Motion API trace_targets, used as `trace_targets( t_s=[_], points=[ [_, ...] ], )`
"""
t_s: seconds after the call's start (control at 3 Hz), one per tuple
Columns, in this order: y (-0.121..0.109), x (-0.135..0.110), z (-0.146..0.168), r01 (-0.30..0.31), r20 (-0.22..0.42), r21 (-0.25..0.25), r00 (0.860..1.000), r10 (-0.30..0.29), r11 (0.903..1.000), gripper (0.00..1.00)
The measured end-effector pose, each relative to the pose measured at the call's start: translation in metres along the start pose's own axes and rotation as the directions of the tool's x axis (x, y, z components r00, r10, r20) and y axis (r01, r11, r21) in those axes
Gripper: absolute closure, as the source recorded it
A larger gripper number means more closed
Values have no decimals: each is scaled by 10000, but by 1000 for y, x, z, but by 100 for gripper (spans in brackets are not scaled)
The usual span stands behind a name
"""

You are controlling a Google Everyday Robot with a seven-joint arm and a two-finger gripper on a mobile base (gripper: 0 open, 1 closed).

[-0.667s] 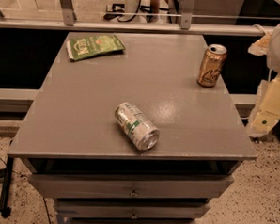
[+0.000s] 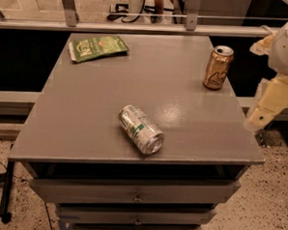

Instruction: Move orange can near green jalapeno chip bag

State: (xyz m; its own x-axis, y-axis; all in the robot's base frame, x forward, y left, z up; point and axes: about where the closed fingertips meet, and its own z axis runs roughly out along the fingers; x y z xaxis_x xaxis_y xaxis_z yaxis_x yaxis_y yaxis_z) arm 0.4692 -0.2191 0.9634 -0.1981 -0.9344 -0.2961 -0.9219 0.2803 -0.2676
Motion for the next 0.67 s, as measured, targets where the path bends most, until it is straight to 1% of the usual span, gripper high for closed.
trace_targets(
  t_s=[0.33,0.67],
  points=[
    [-53,5,34,-542,1136,391,9923,495,9978,0],
    [-110,14,60,-1307,2118,879,9711,1097,9875,0]
  ],
)
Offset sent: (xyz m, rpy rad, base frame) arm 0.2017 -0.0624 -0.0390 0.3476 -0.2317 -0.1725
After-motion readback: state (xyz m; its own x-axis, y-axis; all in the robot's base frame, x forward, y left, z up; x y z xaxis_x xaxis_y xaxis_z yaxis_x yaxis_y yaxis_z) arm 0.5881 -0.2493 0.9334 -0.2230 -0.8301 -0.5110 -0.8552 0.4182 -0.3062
